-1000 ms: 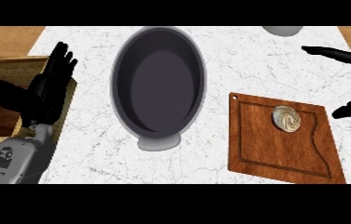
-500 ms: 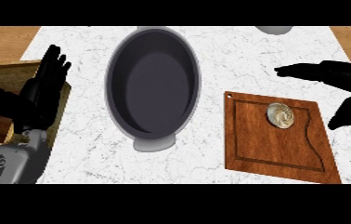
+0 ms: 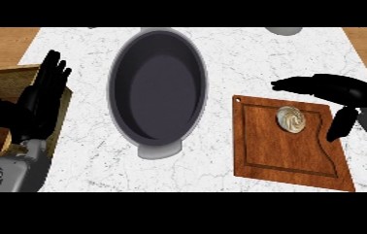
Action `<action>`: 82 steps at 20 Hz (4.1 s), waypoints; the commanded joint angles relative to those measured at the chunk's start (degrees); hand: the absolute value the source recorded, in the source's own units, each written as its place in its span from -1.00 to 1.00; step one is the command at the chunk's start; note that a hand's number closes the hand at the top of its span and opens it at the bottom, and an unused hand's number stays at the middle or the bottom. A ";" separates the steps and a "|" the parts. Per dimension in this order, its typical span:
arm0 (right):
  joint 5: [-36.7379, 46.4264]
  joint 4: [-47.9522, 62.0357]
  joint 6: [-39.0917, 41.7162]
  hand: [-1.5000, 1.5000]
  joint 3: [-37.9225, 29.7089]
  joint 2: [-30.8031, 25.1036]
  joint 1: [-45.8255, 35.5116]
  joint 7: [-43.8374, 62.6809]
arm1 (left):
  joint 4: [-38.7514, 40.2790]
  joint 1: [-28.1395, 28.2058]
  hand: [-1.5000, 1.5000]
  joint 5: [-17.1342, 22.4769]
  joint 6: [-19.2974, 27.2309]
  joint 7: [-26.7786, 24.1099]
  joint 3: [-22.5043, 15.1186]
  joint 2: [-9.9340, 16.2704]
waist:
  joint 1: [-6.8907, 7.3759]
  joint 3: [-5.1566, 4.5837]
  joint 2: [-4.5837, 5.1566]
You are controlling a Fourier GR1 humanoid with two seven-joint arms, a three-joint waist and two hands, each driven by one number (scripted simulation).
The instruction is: Pick the cupcake from the cutting board and place it in the pot
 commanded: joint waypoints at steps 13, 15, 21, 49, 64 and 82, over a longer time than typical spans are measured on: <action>13.97 9.49 -0.51 -1.00 -5.87 10.46 -0.87 -2.79 | 1.76 -2.53 0.00 -3.63 -2.55 1.74 3.15 -3.12 | -0.08 0.01 0.03; 16.63 11.49 -3.47 -1.00 -6.21 9.00 1.15 -6.73 | -0.30 -0.71 0.00 -3.17 -3.75 2.51 4.19 -2.53 | -0.05 0.02 0.01; 20.91 17.58 -5.60 -1.00 -8.28 14.62 -0.27 -3.58 | 0.04 0.20 0.00 -4.75 -3.77 1.50 4.00 -5.19 | 0.00 0.02 0.06; 21.92 8.49 -14.59 1.00 -6.86 46.69 -5.03 40.97 | -0.02 -1.42 0.00 -6.36 -6.43 2.70 1.97 -7.18 | 5.57 -0.14 -1.15; 22.01 -10.39 -47.72 1.00 -2.24 46.85 -19.43 83.47 | 2.22 -3.87 0.00 -6.68 -6.04 4.26 0.88 -8.37 | 5.89 -0.33 -2.27; 28.59 -8.50 -60.18 1.00 12.92 46.82 -29.90 122.15 | 2.86 -6.66 0.00 -6.51 -6.25 3.41 3.70 -6.54 | 4.33 -0.18 0.11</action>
